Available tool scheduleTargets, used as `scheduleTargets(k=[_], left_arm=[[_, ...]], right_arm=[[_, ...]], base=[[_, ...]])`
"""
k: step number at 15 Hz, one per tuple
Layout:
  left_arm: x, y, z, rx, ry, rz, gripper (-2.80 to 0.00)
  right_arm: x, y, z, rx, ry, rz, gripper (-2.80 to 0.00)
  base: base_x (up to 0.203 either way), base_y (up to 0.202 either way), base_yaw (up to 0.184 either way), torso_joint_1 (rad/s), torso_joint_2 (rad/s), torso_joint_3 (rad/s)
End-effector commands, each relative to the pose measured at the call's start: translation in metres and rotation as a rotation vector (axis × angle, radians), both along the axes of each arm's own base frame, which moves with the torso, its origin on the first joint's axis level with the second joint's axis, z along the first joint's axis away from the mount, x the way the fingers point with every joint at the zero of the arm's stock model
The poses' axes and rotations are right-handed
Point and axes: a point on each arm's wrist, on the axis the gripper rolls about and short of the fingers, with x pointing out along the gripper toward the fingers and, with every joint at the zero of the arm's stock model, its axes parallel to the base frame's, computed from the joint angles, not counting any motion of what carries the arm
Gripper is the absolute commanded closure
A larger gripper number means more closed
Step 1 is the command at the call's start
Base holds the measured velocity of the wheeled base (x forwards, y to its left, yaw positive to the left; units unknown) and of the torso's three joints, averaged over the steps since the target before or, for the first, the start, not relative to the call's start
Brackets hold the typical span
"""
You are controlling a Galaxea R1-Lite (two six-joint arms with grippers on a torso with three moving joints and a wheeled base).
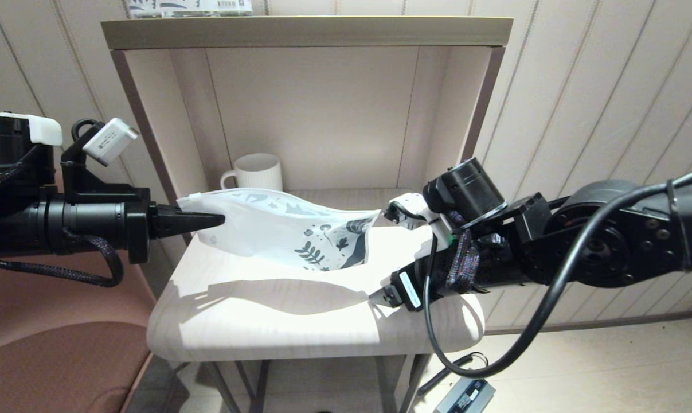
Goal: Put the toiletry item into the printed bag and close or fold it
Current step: Pick up the toothpaste
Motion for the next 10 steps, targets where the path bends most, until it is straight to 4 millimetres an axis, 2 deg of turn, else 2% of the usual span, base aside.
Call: scheduleTargets(k=[1, 8, 9, 10], left_arm=[[0.0003, -0.0001, -0.0009, -0.001, 0.001, -0.005, 0.00], [-0.0004, -0.0001, -0.0017, -0.001, 0.004, -0.007, 0.00], [-0.0004, -0.0001, -0.0017, -0.001, 0.004, -0.007, 0.00], [-0.0004, -0.0001, -0.0017, -0.001, 0.004, -0.007, 0.00]], right_arm=[[-0.0029, 0.0002, -0.0033, -0.027, -0.002, -0.019, -2.80], [-0.0048, 0.0000, -0.0051, -0.045, -0.008, -0.033, -2.80], [-0.0055, -0.0007, -0.0067, -0.053, -0.004, -0.026, 0.00], [-0.0058, -0.0014, -0.0082, -0.057, -0.001, -0.026, 0.00]], base=[[0.000, 0.000, 0.000, 0.000, 0.00, 0.000], [0.000, 0.000, 0.000, 0.000, 0.00, 0.000], [0.000, 0.000, 0.000, 0.000, 0.00, 0.000], [0.000, 0.000, 0.000, 0.000, 0.00, 0.000]])
